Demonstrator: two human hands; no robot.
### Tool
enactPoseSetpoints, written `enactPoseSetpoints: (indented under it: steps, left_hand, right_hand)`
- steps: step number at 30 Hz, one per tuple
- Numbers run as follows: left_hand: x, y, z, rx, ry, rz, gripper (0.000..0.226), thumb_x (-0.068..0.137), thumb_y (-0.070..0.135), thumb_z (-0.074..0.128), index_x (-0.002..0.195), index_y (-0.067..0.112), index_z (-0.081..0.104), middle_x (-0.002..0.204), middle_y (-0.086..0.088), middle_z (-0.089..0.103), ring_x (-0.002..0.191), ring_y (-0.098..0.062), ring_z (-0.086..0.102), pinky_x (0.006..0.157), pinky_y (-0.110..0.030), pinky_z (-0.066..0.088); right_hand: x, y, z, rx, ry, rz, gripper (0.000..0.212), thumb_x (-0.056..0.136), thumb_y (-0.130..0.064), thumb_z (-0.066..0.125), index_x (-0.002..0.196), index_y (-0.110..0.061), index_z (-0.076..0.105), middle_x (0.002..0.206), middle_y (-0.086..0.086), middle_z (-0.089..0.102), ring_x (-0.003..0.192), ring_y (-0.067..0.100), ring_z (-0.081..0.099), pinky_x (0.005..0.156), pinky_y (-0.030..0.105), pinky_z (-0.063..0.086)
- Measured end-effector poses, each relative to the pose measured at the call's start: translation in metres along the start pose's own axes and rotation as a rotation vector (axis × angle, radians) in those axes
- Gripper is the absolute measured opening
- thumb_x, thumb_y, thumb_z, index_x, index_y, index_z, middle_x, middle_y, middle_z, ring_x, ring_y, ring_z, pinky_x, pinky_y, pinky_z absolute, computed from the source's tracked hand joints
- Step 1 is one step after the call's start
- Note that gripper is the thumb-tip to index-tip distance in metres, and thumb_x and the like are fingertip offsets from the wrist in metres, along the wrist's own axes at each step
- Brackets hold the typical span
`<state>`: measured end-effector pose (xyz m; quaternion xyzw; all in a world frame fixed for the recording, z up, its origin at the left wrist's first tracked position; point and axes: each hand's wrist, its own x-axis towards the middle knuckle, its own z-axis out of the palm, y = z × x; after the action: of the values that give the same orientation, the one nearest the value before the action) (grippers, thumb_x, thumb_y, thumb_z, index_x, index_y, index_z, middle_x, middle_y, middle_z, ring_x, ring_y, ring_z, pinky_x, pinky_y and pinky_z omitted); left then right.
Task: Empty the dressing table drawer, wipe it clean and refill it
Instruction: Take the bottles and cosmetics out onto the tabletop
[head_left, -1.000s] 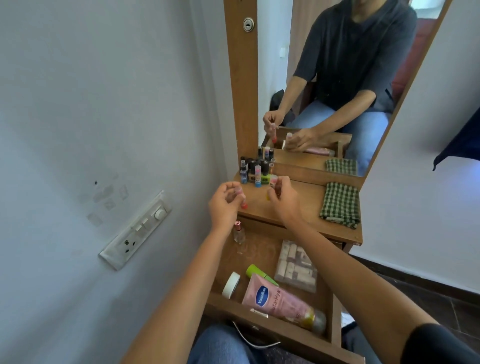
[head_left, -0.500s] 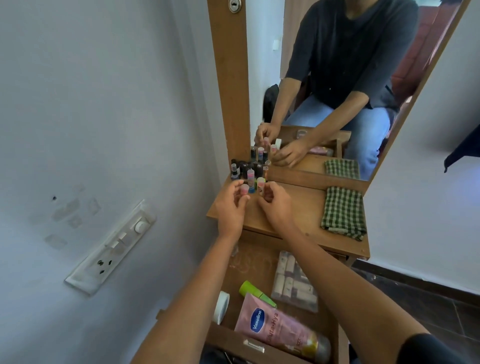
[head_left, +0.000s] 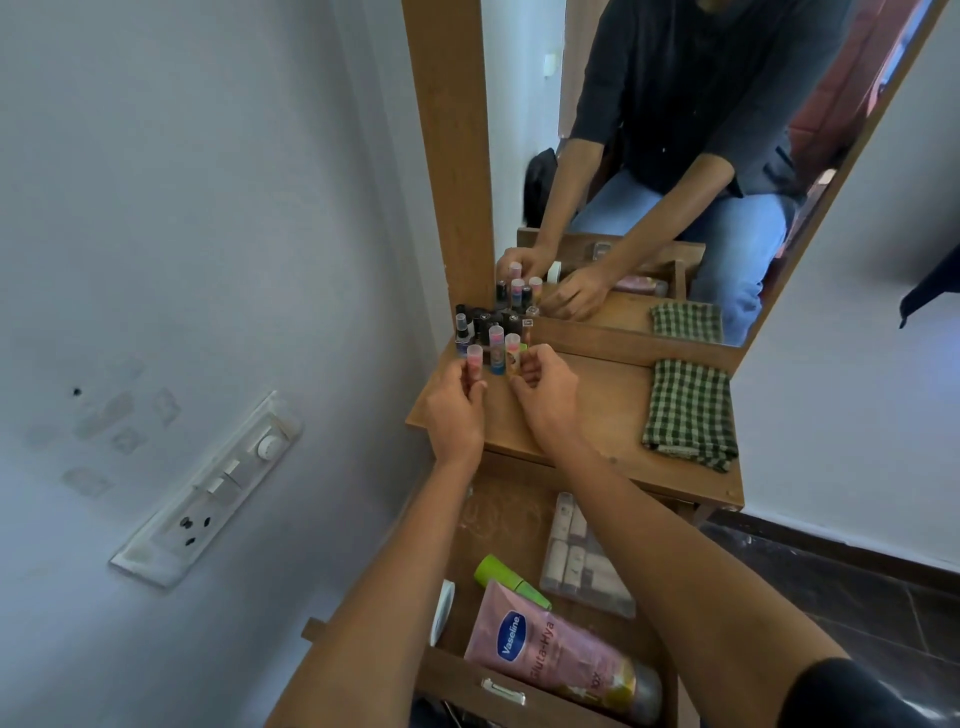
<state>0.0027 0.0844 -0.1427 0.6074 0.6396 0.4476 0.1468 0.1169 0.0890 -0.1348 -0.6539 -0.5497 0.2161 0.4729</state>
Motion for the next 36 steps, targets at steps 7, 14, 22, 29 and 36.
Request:
enactPoseSetpoints:
  steps: [7, 14, 22, 29, 36]
  left_hand:
    - [0.016, -0.002, 0.011, -0.029, -0.035, -0.015, 0.014, 0.084, 0.016, 0.067, 0.097, 0.015, 0.061, 0.092, 0.0, 0.066, 0.085, -0.016, 0.063, 0.077, -0.04, 0.055]
    - [0.017, -0.002, 0.017, -0.037, 0.002, -0.023, 0.015, 0.085, 0.015, 0.066, 0.099, 0.015, 0.06, 0.092, 0.001, 0.067, 0.083, -0.014, 0.063, 0.074, -0.03, 0.053]
    - [0.016, 0.001, 0.019, 0.047, 0.02, -0.029, 0.009, 0.09, 0.019, 0.062, 0.094, 0.012, 0.058, 0.087, -0.003, 0.066, 0.078, -0.017, 0.061, 0.062, -0.024, 0.041]
    - [0.017, 0.0, 0.017, -0.009, -0.013, -0.051, 0.01, 0.087, 0.019, 0.066, 0.09, 0.012, 0.059, 0.084, -0.002, 0.066, 0.077, -0.016, 0.062, 0.064, -0.029, 0.048]
    - [0.002, 0.006, -0.014, -0.269, -0.074, -0.24, 0.017, 0.087, 0.03, 0.066, 0.096, 0.017, 0.061, 0.083, 0.007, 0.062, 0.075, -0.005, 0.057, 0.063, -0.004, 0.041]
  right_hand:
    - [0.005, 0.001, 0.004, 0.014, 0.025, 0.006, 0.017, 0.081, -0.003, 0.067, 0.087, -0.016, 0.057, 0.084, -0.001, 0.061, 0.076, 0.011, 0.056, 0.069, 0.021, 0.046]
    - [0.006, 0.003, 0.006, 0.01, 0.031, 0.017, 0.014, 0.084, -0.006, 0.065, 0.089, -0.016, 0.057, 0.083, -0.005, 0.059, 0.076, 0.007, 0.056, 0.067, 0.018, 0.046]
    - [0.007, 0.004, 0.008, -0.02, 0.03, 0.028, 0.013, 0.084, -0.011, 0.066, 0.087, -0.02, 0.056, 0.082, -0.006, 0.06, 0.076, 0.011, 0.058, 0.07, 0.031, 0.054]
    - [0.005, 0.001, 0.005, -0.007, 0.027, 0.039, 0.012, 0.083, -0.009, 0.066, 0.09, -0.015, 0.058, 0.085, -0.002, 0.061, 0.077, 0.01, 0.056, 0.071, 0.026, 0.051]
    - [-0.011, 0.002, -0.008, 0.058, 0.049, -0.086, 0.018, 0.08, -0.012, 0.071, 0.093, -0.016, 0.06, 0.089, -0.001, 0.059, 0.076, 0.008, 0.055, 0.066, 0.014, 0.045]
